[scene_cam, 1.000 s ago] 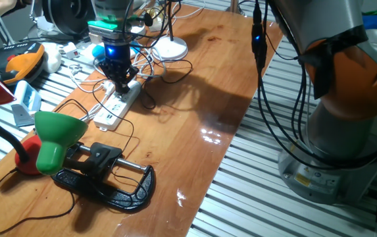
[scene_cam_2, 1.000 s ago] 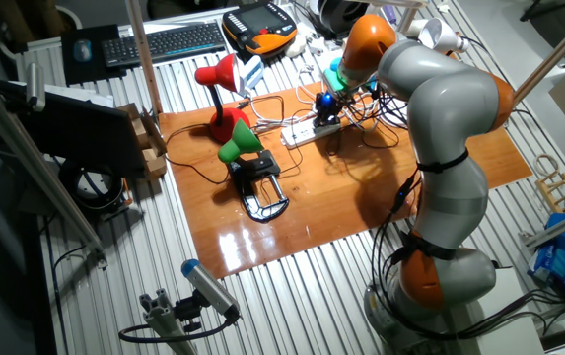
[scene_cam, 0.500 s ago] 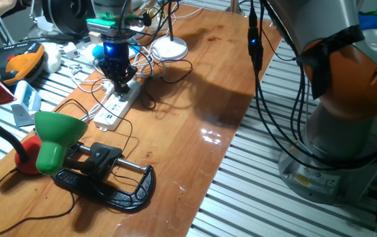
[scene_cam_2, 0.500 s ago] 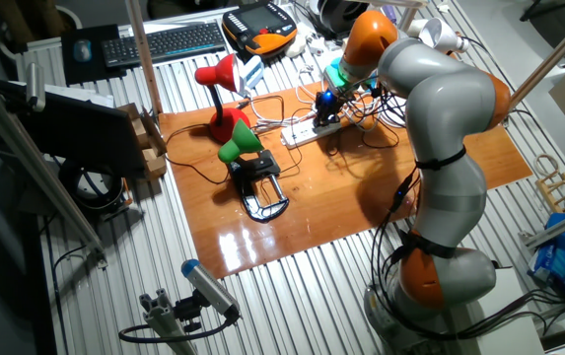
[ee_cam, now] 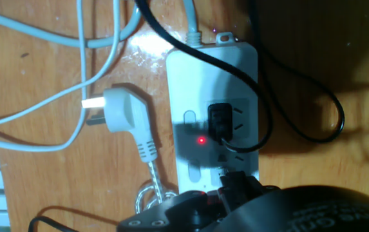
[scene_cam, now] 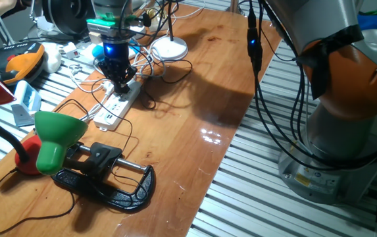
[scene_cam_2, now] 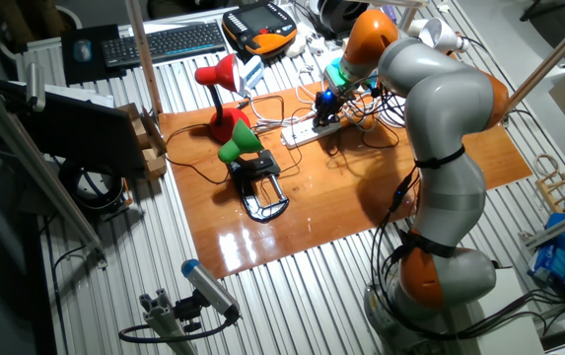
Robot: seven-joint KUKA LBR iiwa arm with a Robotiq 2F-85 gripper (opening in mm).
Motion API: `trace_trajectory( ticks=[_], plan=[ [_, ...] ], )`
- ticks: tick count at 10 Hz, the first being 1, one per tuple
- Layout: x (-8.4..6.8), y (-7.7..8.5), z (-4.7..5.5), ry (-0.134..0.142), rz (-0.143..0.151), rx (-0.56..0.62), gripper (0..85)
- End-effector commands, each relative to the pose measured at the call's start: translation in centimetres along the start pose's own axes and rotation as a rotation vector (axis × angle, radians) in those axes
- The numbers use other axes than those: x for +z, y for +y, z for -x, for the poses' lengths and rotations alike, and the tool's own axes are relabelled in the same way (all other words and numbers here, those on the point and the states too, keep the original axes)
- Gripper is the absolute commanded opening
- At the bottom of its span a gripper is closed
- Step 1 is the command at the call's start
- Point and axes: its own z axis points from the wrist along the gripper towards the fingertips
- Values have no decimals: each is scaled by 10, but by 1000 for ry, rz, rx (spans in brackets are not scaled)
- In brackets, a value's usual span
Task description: Plug in the power cord of the desk lamp, turn on the socket, and light up the desk lamp
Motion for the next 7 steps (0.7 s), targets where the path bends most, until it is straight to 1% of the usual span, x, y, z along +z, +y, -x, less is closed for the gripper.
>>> trace_trajectory(
  ticks=[1, 7],
  plan=[
    [1, 0, 0, 4, -1, 0, 0],
    [5, 1, 3, 7, 0, -3, 0]
  ],
)
